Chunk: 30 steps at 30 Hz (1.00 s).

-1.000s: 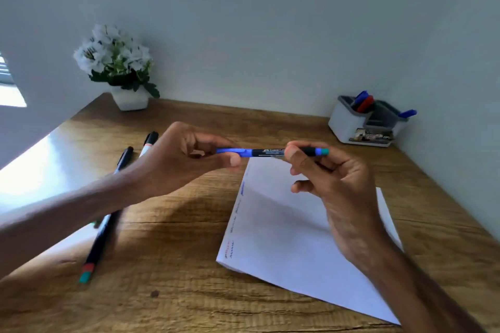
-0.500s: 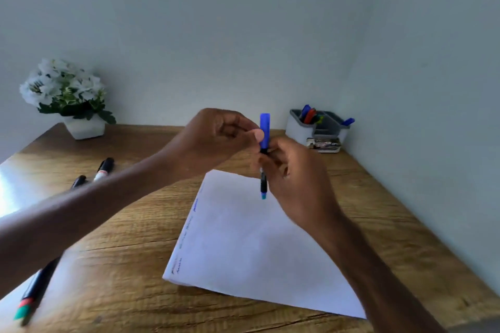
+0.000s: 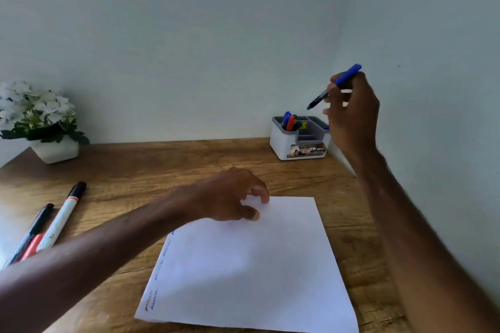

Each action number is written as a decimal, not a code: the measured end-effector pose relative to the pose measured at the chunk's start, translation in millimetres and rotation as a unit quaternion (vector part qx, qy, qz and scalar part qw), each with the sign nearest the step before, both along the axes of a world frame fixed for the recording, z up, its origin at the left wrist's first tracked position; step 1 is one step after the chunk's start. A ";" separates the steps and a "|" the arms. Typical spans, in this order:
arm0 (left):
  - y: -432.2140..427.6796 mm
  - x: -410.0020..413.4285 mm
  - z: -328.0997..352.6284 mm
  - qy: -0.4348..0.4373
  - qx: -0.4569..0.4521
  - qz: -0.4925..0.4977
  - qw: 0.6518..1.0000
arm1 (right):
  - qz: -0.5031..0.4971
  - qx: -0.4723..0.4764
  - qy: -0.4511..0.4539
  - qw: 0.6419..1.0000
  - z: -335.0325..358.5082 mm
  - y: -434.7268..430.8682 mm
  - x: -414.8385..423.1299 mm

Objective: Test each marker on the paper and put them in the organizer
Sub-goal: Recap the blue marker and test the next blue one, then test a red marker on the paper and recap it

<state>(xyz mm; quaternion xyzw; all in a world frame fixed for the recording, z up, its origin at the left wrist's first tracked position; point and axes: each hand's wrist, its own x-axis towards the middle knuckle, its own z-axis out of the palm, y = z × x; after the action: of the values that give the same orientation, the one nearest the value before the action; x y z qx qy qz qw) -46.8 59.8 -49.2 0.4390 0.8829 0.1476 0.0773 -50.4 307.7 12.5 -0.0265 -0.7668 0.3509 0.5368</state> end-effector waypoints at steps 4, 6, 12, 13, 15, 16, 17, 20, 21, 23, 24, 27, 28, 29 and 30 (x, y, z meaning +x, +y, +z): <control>1.2 -0.7 0.7 -0.013 0.002 0.008 1.000 | -0.085 -0.038 -0.045 0.995 -16.6 27.6 -15.6; 1.9 -3.1 0.2 -0.019 0.004 0.012 1.000 | -0.119 -0.035 -0.092 0.988 -28.7 36.9 -19.6; 1.6 -7.6 0.1 -0.039 0.006 0.011 0.999 | -0.112 -0.009 -0.166 0.980 -44.4 44.6 -29.6; 1.9 -7.9 -0.3 -0.040 0.006 0.010 0.999 | -0.108 -0.003 -0.170 0.979 -45.6 45.3 -30.9; 2.4 -8.3 -0.5 -0.039 0.006 0.011 0.999 | -0.102 0.013 -0.176 0.979 -48.5 47.0 -33.3; 2.8 -8.3 -0.5 -0.039 0.006 0.011 0.999 | -0.098 0.020 -0.179 0.979 -49.6 47.3 -34.0; 3.1 -8.4 -0.5 -0.038 0.005 0.011 0.999 | -0.095 0.025 -0.182 0.978 -50.6 47.7 -34.7; 3.7 -8.6 0.1 -0.034 0.001 0.010 0.999 | -0.091 0.038 -0.194 0.976 -53.6 47.0 -35.2; 3.5 -8.4 0.4 -0.035 0.000 0.011 0.999 | -0.091 0.041 -0.201 0.974 -54.7 46.0 -35.1; 3.9 -7.8 0.8 -0.037 0.000 0.013 0.999 | -0.091 0.048 -0.206 0.973 -56.2 43.8 -34.6; 3.9 -7.5 1.0 -0.036 -0.001 0.013 0.999 | -0.092 0.050 -0.203 0.974 -56.5 42.4 -33.8; 4.5 -6.0 1.5 -0.030 -0.003 0.014 0.999 | -0.099 0.059 -0.172 0.978 -56.8 36.0 -27.5; 4.6 -5.4 1.5 -0.029 -0.003 0.015 0.999 | -0.107 0.064 -0.153 0.980 -56.6 32.3 -24.2; 4.7 -4.9 1.4 -0.028 -0.002 0.016 0.999 | -0.115 0.069 -0.129 0.983 -56.2 27.9 -20.5; 4.6 -4.4 1.3 -0.027 0.000 0.016 0.999 | -0.120 0.075 -0.103 0.985 -55.6 22.3 -16.8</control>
<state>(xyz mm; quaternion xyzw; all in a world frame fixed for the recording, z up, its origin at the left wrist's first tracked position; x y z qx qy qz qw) -51.2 64.5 -47.9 0.4205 0.8875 0.1604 0.0990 -67.3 329.9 -43.2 -0.1139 -0.8333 0.2209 0.4937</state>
